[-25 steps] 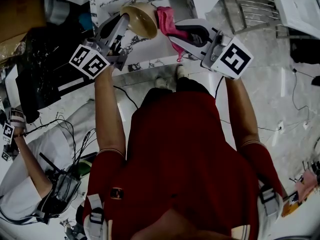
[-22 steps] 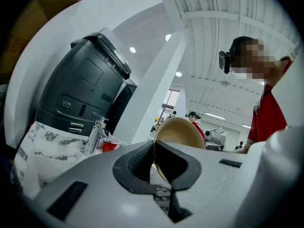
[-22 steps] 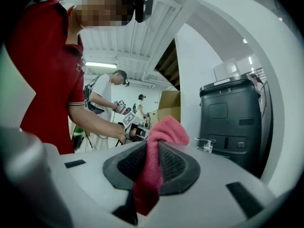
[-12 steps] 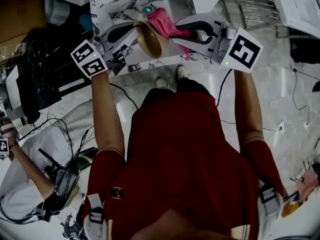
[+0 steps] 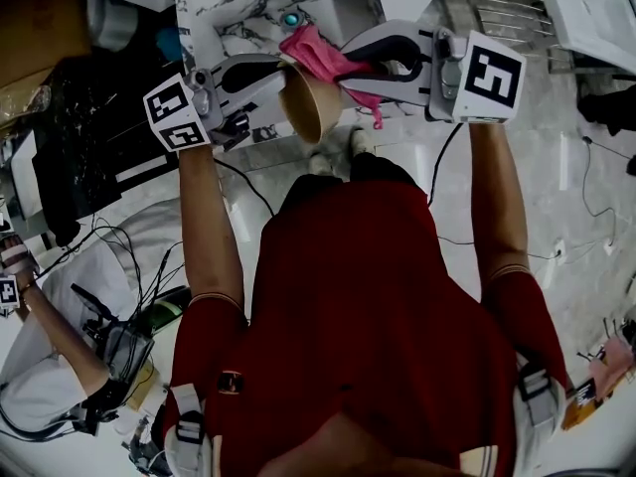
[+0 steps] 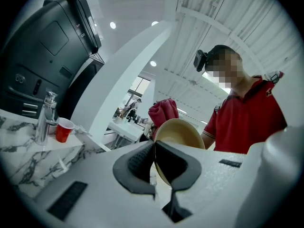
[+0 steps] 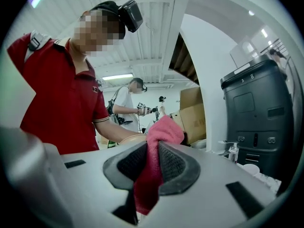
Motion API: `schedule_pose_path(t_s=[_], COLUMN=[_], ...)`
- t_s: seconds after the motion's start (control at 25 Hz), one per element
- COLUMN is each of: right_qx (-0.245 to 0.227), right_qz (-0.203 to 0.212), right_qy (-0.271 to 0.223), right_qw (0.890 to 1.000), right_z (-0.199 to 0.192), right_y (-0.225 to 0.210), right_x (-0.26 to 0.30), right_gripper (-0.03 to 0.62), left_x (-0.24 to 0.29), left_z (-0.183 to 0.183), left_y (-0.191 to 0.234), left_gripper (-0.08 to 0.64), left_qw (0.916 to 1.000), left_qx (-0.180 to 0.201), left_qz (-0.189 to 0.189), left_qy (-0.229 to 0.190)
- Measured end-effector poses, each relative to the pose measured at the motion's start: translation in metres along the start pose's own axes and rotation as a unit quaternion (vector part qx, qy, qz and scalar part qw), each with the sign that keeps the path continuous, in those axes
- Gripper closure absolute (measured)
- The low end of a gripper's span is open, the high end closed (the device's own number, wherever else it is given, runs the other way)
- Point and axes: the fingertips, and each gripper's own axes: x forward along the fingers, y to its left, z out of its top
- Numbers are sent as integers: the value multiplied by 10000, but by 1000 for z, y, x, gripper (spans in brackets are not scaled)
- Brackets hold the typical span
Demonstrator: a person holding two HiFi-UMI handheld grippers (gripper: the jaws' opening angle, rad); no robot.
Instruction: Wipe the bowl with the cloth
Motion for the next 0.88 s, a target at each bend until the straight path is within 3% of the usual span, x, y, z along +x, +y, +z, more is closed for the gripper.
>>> schedule_pose_path(t_s=[0.2,0.36,0.52,0.68,0.88], right_qx=[89,287,562,853,1136], right_qz=[250,259,260,168,-131], right_qy=[-176,-522,-902,-1447,-1979], right_qw=[9995,9979,9940,9856,9735], right_z=[8,11,10,12,12], right_y=[-2,-6,-8,-10,-16], right_x=[1,1,3,1,-2], right_gripper=[523,523,523,523,523], left_x=[10,12,13,15,8], left_z=[6,20,37,51,65], left_y=[-19,-33,-43,-45,-33], left_gripper=[540,540,540,540,540], left_qw=[9981,9912,9783,9676,9533], left_qx=[-82,-219,-335,-384,-449], left_qz=[-588,-1035,-1395,-1484,-1207], left_qy=[-175,-802,-1493,-2008,-2731])
